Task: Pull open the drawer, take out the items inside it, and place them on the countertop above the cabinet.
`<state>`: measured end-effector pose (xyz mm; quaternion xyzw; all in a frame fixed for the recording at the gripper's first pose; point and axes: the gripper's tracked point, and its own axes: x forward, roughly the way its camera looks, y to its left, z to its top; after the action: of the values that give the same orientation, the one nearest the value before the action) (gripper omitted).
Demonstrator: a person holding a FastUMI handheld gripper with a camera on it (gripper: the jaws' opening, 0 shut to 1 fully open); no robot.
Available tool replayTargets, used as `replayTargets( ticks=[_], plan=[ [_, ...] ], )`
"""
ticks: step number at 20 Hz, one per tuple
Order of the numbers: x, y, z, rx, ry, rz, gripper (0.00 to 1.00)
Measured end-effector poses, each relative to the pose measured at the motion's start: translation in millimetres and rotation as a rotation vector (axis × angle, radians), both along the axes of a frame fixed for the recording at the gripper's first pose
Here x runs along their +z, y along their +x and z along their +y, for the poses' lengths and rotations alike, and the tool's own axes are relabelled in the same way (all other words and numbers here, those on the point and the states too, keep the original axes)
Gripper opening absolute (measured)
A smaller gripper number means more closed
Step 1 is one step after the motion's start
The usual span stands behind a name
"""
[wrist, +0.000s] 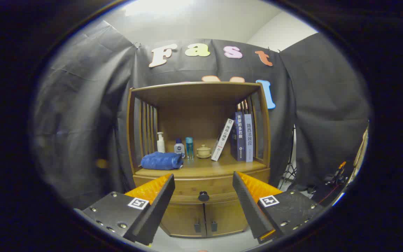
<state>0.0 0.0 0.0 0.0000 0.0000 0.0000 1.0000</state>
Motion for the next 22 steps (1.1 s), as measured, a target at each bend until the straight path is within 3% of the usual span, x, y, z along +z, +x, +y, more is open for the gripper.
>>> replayTargets(
  ticks=[14, 22],
  plan=[
    [-12, 3, 14, 0.016, -0.006, 0.005, 0.99],
    [-32, 29, 3, -0.012, -0.025, -0.003, 0.99]
  ],
)
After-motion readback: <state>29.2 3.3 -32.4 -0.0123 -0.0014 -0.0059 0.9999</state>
